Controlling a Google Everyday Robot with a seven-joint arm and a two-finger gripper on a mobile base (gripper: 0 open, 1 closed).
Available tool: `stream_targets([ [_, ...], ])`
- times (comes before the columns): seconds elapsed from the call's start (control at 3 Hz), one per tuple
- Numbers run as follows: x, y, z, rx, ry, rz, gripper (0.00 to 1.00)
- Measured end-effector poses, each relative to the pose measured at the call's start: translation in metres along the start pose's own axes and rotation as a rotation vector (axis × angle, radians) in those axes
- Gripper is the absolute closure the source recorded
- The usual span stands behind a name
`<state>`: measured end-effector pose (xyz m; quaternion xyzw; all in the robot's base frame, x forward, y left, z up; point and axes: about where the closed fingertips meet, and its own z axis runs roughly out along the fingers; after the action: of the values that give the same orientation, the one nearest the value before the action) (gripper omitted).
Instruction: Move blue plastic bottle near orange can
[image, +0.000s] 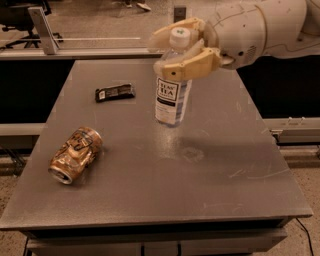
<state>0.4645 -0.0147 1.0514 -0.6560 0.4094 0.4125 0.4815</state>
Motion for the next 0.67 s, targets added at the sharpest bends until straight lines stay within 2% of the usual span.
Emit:
stream_targets([
  [0.33, 0.003, -0.032, 0.055, -0.060, -0.080, 0.002, 1.00],
  [0.67, 0.020, -0.049, 0.104, -0.109, -0.103, 0.019, 1.00],
])
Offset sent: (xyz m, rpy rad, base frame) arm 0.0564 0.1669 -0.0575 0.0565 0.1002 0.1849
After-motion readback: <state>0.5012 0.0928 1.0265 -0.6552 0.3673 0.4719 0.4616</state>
